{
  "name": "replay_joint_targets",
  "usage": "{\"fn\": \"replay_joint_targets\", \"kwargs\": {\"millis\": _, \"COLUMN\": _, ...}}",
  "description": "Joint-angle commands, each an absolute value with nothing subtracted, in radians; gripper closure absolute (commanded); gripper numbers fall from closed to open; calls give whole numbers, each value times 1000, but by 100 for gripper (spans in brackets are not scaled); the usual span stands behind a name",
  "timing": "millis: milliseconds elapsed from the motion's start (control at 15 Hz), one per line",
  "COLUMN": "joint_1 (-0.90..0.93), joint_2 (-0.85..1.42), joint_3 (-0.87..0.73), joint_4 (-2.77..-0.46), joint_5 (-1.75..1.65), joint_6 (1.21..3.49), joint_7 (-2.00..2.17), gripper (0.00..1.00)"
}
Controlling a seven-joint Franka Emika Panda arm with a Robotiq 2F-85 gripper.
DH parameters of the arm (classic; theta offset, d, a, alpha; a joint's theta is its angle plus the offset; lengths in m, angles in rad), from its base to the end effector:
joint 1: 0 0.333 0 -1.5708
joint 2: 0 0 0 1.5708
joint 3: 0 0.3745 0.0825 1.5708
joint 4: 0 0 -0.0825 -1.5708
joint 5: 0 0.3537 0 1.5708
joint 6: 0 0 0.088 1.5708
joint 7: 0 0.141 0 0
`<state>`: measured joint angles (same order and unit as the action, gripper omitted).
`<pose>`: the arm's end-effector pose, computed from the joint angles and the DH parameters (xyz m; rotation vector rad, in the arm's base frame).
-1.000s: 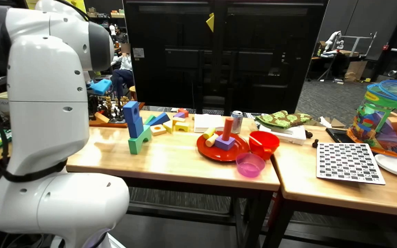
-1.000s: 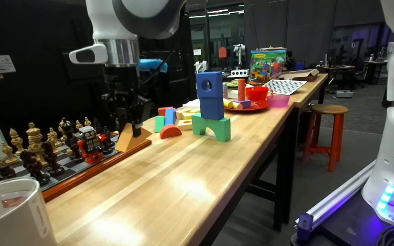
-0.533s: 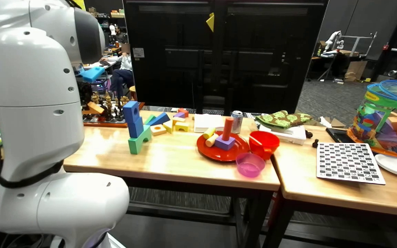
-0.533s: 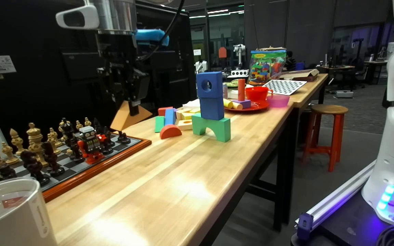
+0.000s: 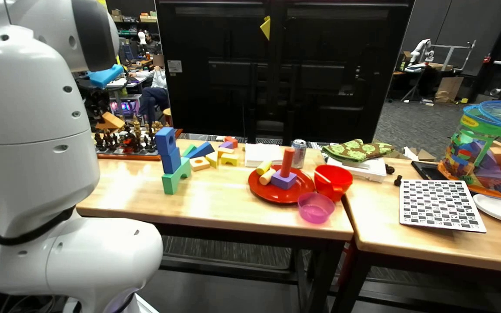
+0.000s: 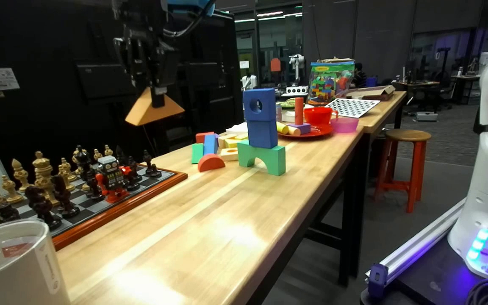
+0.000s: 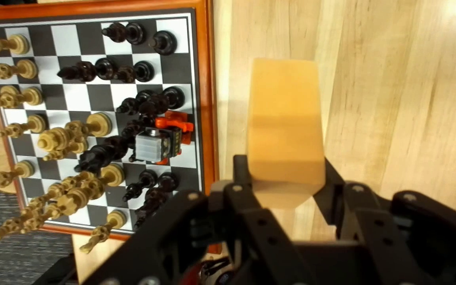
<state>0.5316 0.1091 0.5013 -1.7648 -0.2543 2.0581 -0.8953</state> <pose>0.3342 0.4936 0.5561 1.5752 2.5010 0.3132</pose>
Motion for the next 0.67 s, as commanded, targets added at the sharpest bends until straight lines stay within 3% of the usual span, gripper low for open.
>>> {"fn": "replay_joint_targets", "kwargs": {"millis": 0, "joint_1": 518, "joint_2": 32, "joint_3": 503, "joint_4": -1799, "joint_5": -215, "joint_6": 2069, "joint_7": -843, "gripper": 84}}
{"fn": "replay_joint_targets", "kwargs": {"millis": 600, "joint_1": 471, "joint_2": -158, "joint_3": 451, "joint_4": -1971, "joint_5": 28, "joint_6": 2156, "joint_7": -792, "gripper": 84}}
